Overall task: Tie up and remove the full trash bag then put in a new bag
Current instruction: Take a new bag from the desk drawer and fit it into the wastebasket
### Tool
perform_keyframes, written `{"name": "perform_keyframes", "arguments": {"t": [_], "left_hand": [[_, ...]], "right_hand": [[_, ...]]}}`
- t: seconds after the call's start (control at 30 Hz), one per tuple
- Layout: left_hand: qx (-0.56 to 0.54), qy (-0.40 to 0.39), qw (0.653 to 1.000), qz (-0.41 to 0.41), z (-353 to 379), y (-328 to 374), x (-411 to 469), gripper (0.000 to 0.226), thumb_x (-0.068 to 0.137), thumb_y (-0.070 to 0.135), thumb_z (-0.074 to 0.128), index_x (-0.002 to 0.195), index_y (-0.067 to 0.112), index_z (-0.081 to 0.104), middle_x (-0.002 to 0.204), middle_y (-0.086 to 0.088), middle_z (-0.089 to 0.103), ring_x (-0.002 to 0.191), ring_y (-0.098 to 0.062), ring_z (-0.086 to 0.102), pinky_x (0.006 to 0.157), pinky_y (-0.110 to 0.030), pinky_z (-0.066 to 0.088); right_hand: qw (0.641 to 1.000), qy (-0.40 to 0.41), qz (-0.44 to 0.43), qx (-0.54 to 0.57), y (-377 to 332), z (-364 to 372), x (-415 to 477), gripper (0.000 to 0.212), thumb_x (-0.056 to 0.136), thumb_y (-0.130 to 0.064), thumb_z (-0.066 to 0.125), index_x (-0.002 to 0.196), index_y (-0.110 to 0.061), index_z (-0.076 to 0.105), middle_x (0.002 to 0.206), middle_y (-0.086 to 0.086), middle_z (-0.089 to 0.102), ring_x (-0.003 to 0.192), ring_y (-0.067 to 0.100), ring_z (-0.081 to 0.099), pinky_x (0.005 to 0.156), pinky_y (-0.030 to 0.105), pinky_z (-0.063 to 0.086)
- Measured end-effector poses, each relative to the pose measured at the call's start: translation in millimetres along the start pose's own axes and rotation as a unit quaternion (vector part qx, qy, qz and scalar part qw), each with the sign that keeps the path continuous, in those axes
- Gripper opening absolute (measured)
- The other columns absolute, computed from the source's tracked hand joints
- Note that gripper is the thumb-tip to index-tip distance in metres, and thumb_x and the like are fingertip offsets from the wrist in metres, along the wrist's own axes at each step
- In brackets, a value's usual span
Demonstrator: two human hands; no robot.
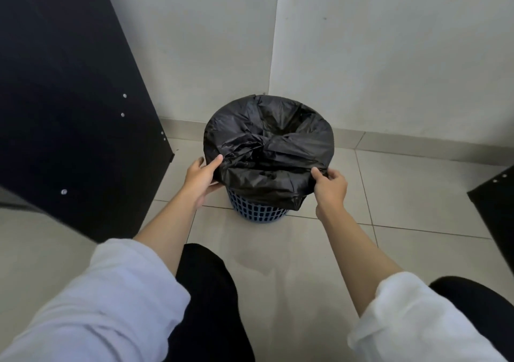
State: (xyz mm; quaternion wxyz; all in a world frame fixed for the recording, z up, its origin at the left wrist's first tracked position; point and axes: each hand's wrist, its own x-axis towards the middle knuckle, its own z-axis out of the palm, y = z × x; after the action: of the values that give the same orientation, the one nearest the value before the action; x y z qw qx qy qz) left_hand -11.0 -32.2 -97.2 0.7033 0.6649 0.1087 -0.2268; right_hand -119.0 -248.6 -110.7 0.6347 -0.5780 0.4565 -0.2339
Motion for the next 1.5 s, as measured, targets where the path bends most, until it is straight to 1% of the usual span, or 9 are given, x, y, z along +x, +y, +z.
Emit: {"name": "perform_keyframes", "arguments": {"t": [0.17,0.37,0.57,0.73,1.0,1.2,1.27,1.37,1.5], "left_hand": [[-0.028,-0.034,0.999,-0.002,24.8,0.3,-5.8,0.023,0.096,0.022,0.054,0.118,0.015,0.052,0.125,-0.009,0.059,0.103,-0.022,0.059,0.086,-0.035,0.049],[0.032,-0.024,0.998,-0.050,50.0,-20.2,-2.5,0.054,0.095,0.050,0.043,0.143,0.026,0.037,0.147,0.002,0.042,0.133,-0.023,0.040,0.105,-0.046,0.036],[-0.079,-0.040,0.993,-0.078,60.5,-26.0,-10.9,0.045,0.096,0.050,0.041,0.137,0.031,0.041,0.135,-0.004,0.054,0.102,-0.024,0.059,0.078,-0.040,0.054],[-0.098,-0.010,0.992,-0.078,54.3,-32.5,-12.9,0.048,0.094,0.046,0.049,0.137,0.030,0.040,0.130,-0.003,0.056,0.105,-0.024,0.058,0.077,-0.039,0.050],[-0.043,0.051,0.997,-0.044,80.2,-13.5,-5.9,0.034,0.096,0.035,0.052,0.122,0.023,0.033,0.121,-0.004,0.053,0.104,-0.022,0.056,0.080,-0.039,0.051],[-0.073,-0.065,0.994,-0.055,78.5,-41.6,-17.9,0.060,0.089,0.056,0.049,0.142,0.033,0.034,0.132,0.007,0.048,0.119,-0.018,0.047,0.095,-0.043,0.044],[-0.043,-0.102,0.993,-0.028,75.5,-50.3,-21.2,0.062,0.086,0.044,0.063,0.141,0.033,0.035,0.133,0.007,0.050,0.123,-0.018,0.049,0.098,-0.042,0.045],[0.041,-0.040,0.998,0.018,72.7,-57.1,-14.5,0.054,0.083,0.024,0.071,0.132,0.023,0.048,0.123,0.000,0.059,0.113,-0.019,0.057,0.099,-0.038,0.047],[0.221,-0.032,0.974,0.049,62.1,-64.5,-4.0,0.045,0.071,0.036,0.080,0.108,0.015,0.065,0.104,-0.003,0.069,0.098,-0.020,0.065,0.094,-0.038,0.051]], "right_hand": [[0.998,-0.063,0.005,0.032,-9.6,-13.6,16.6,0.037,0.092,-0.006,0.057,0.128,-0.005,0.055,0.125,0.009,0.062,0.110,0.022,0.060,0.100,0.038,0.049],[0.986,-0.166,0.015,0.015,-10.6,-19.5,35.0,0.061,0.097,-0.020,0.053,0.150,-0.025,0.023,0.149,0.003,0.042,0.132,0.023,0.045,0.108,0.048,0.040],[0.982,-0.139,0.053,0.117,-3.7,-15.1,14.4,0.055,0.085,-0.047,0.065,0.118,-0.024,0.028,0.120,0.002,0.054,0.109,0.016,0.057,0.096,0.034,0.048],[0.985,-0.170,-0.003,0.036,18.9,-21.4,6.9,0.053,0.081,-0.027,0.074,0.121,-0.019,0.040,0.107,-0.016,0.050,0.114,0.016,0.055,0.096,0.035,0.050],[0.993,-0.116,0.014,-0.003,2.4,-1.8,32.1,0.068,0.086,-0.043,0.065,0.143,-0.021,0.038,0.145,0.002,0.045,0.130,0.024,0.046,0.107,0.048,0.042],[0.989,-0.145,0.019,-0.011,10.8,-4.9,20.1,0.070,0.087,-0.050,0.059,0.147,-0.024,0.032,0.146,0.000,0.043,0.132,0.022,0.044,0.109,0.046,0.040],[0.987,-0.160,0.011,0.019,16.2,-8.2,9.8,0.078,0.082,-0.049,0.068,0.144,-0.023,0.029,0.141,-0.001,0.046,0.127,0.019,0.049,0.107,0.042,0.043],[0.990,-0.136,-0.021,0.027,29.6,-12.3,0.9,0.067,0.079,-0.026,0.077,0.126,-0.023,0.029,0.131,0.004,0.048,0.112,0.021,0.058,0.099,0.039,0.049],[0.993,-0.101,-0.029,-0.052,34.0,-17.4,5.5,0.035,0.081,-0.007,0.072,0.104,-0.015,0.048,0.111,0.011,0.062,0.096,0.028,0.064,0.089,0.040,0.054]]}}
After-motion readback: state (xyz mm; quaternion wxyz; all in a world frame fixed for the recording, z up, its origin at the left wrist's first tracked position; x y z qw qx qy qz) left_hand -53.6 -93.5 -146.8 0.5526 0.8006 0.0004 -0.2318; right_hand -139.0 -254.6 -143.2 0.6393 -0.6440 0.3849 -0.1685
